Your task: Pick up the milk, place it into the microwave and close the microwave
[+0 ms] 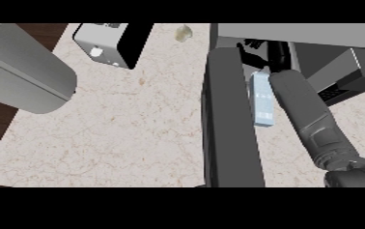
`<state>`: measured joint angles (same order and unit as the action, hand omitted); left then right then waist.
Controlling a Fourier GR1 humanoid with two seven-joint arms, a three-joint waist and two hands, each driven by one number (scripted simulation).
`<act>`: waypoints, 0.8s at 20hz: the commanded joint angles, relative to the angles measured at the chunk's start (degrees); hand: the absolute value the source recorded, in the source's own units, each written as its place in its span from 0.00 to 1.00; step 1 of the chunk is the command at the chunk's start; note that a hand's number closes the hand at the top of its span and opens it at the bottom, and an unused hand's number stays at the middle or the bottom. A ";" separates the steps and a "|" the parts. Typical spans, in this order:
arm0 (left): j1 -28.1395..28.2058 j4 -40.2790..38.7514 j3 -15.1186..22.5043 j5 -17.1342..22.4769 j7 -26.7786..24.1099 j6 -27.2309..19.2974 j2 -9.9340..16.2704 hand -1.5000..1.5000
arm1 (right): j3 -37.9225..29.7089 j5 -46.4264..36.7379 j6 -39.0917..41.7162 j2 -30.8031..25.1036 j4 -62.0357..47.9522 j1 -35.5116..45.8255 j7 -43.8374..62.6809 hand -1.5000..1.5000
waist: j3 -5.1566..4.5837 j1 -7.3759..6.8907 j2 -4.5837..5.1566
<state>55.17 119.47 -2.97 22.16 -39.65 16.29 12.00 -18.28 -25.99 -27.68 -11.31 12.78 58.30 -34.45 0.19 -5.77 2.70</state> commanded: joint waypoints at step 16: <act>-8.94 -3.24 3.11 -5.42 2.78 -0.75 0.60 0.00 | -1.00 -0.42 3.26 -0.31 -5.39 1.98 -4.81 0.00 | 0.08 -0.67 0.44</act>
<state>48.38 117.74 -1.30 18.03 -37.08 15.79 13.23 -18.54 -27.24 -27.77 -11.59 7.82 59.89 -37.80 0.31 -6.83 3.20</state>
